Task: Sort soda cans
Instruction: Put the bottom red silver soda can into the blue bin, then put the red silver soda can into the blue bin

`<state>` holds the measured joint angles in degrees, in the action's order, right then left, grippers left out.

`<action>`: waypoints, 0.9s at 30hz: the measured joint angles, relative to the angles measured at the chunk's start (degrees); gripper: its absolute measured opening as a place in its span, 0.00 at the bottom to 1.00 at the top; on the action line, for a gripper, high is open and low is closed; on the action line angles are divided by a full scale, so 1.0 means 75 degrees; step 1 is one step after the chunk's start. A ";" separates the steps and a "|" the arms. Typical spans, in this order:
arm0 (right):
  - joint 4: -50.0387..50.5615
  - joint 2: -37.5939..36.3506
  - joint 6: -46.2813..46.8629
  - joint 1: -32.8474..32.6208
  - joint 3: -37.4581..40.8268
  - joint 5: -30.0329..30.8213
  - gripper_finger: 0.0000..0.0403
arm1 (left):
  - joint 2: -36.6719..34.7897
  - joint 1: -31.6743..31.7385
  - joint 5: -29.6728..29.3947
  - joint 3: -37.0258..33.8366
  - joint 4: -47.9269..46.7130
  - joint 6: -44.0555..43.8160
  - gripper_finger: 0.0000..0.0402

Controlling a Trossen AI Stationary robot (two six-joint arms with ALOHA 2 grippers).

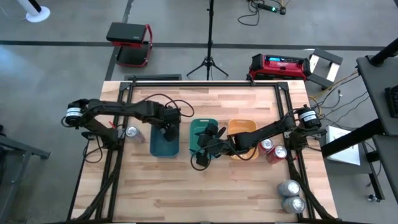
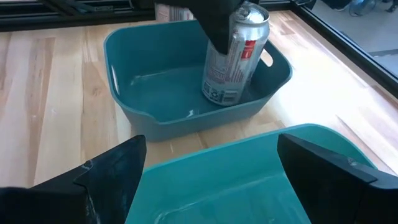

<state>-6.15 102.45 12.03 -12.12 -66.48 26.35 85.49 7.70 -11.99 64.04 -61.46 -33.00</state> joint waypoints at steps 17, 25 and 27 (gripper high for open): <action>0.0189 -0.0003 0.0006 -0.0016 0.0003 -0.0172 0.89 | -0.0345 -0.0255 0.0078 0.1365 -0.3167 0.0006 0.83; -0.0268 -0.0003 -0.0139 -0.0134 0.0009 -0.0169 0.89 | -0.1765 -0.0766 0.0402 0.0148 -0.3509 -0.0843 0.84; -0.0391 -0.0003 -0.0208 -0.0138 0.0005 -0.0174 0.89 | -0.2081 -0.0792 0.0372 -0.0145 -0.3476 -0.1006 0.84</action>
<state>-9.09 102.43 10.47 -13.15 -66.44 25.04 69.88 1.77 -9.20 62.95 -87.53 -40.54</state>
